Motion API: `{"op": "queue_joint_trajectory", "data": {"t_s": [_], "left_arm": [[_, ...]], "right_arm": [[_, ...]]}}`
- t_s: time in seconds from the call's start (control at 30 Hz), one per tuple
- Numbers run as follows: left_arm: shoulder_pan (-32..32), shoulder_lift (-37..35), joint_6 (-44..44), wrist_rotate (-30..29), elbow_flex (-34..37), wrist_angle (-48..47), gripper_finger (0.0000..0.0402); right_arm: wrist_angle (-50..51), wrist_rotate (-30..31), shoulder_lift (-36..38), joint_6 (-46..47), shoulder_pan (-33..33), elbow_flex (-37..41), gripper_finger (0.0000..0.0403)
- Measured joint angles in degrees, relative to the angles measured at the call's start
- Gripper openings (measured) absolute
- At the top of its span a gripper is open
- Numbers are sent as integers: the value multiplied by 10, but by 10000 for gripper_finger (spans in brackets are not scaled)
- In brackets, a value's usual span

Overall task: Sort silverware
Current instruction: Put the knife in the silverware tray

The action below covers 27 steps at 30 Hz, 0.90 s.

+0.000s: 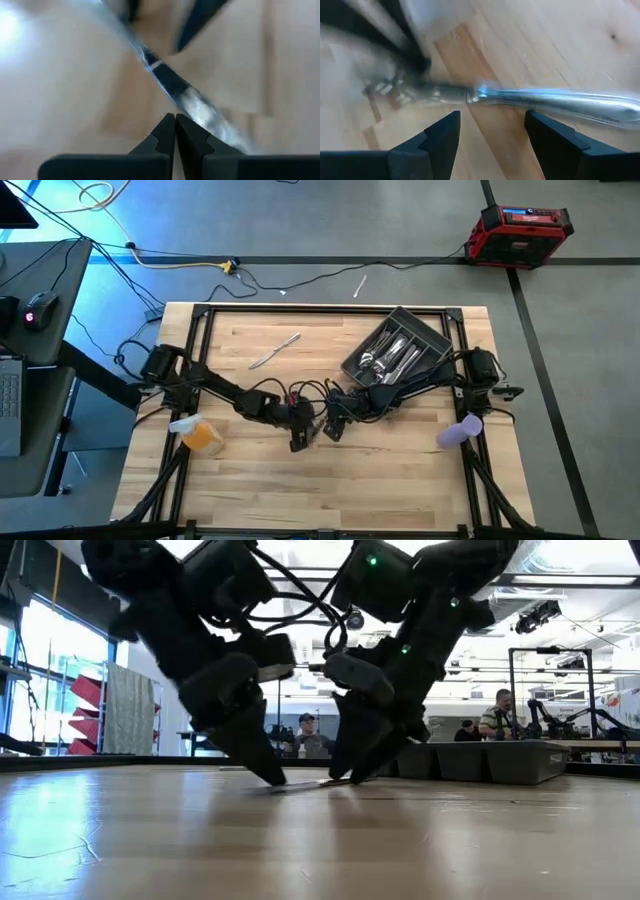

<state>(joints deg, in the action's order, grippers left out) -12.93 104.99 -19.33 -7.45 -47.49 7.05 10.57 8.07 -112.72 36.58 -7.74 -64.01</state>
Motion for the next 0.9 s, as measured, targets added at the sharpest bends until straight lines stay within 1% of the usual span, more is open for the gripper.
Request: {"op": "queue_joint_trajectory", "data": {"t_s": [0.07, 0.13, 0.27, 0.4, 0.5, 0.57, 0.67, 0.77, 0.9], "left_arm": [[-10, 5, 28, 50, 0, 37, 0], [-21, 7, 43, 64, 0, 43, 0], [-22, 6, 45, 56, 0, 31, 0], [-18, 6, 36, 43, -1, 17, 0], [-15, 5, 35, 41, -1, 6, 0], [-14, 5, 33, 41, -1, 1, 0], [-14, 5, 30, 42, -2, -11, 0], [-14, 4, 30, 46, -2, -26, 0], [-13, 4, 29, 64, -2, -26, 0]], "right_arm": [[-37, -14, -8, -15, -2, 0, 215], [-68, -32, -11, -31, -6, 0, 215], [-89, -63, -11, -40, -13, 0, 215], [-78, -70, -11, -39, -12, 0, 215], [-74, -88, -10, -39, -13, 0, 215], [-52, -93, -4, -40, -13, 0, 215], [-24, -80, 3, -50, -11, 0, 215], [-21, -75, 6, -53, -9, 0, 215], [-5, -93, 7, -34, -9, 0, 215]]}}
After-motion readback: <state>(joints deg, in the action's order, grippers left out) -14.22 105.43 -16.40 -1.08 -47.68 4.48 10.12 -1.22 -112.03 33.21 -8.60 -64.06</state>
